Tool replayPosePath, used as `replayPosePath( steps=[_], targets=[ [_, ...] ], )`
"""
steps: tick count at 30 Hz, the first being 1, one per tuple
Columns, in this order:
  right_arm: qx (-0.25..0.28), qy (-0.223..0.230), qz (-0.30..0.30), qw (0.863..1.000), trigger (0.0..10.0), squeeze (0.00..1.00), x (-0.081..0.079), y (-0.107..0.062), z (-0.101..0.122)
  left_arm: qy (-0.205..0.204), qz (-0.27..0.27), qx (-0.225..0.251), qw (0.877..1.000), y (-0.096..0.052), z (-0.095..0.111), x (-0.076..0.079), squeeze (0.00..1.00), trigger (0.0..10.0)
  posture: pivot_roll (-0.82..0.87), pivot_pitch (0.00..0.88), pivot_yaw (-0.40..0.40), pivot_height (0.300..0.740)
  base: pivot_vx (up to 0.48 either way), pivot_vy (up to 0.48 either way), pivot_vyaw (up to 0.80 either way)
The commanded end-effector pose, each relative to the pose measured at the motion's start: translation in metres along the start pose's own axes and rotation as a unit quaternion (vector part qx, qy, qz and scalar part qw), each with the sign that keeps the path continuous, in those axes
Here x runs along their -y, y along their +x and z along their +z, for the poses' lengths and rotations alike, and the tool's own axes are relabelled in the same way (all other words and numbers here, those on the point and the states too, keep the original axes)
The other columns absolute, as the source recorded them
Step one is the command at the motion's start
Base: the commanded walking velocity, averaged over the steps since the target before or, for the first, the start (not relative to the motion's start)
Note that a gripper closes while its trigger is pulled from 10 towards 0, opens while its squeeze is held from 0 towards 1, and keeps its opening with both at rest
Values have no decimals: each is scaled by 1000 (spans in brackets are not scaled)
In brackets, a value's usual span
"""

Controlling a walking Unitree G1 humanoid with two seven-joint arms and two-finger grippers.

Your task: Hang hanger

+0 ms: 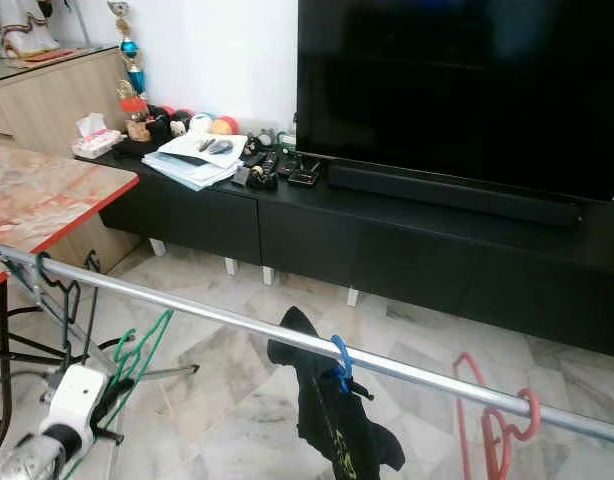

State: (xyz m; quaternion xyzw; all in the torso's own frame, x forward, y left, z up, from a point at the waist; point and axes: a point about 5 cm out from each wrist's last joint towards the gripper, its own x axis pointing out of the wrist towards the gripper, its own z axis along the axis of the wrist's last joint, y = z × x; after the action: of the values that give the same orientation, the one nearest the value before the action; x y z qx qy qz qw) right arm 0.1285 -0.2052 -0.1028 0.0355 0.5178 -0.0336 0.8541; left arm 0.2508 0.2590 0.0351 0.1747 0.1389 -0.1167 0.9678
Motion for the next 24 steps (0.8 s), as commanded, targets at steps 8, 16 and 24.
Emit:
replayPosePath(
  steps=[8,16,24],
  targets=[
    [9,6,-2,1000,10000,0,-1,0,3,39,-27,35,998,18,30,-2,0,10000,70,0,-20,740,0,0,0],
    [10,9,-2,1000,10000,0,-1,1,4,38,-18,70,997,29,50,-1,0,10000,61,0,-21,740,0,0,0],
    [10,8,-3,1000,10000,0,0,1,4,53,-41,92,993,27,58,0,0,10000,65,0,-26,740,0,0,0]
  ],
)
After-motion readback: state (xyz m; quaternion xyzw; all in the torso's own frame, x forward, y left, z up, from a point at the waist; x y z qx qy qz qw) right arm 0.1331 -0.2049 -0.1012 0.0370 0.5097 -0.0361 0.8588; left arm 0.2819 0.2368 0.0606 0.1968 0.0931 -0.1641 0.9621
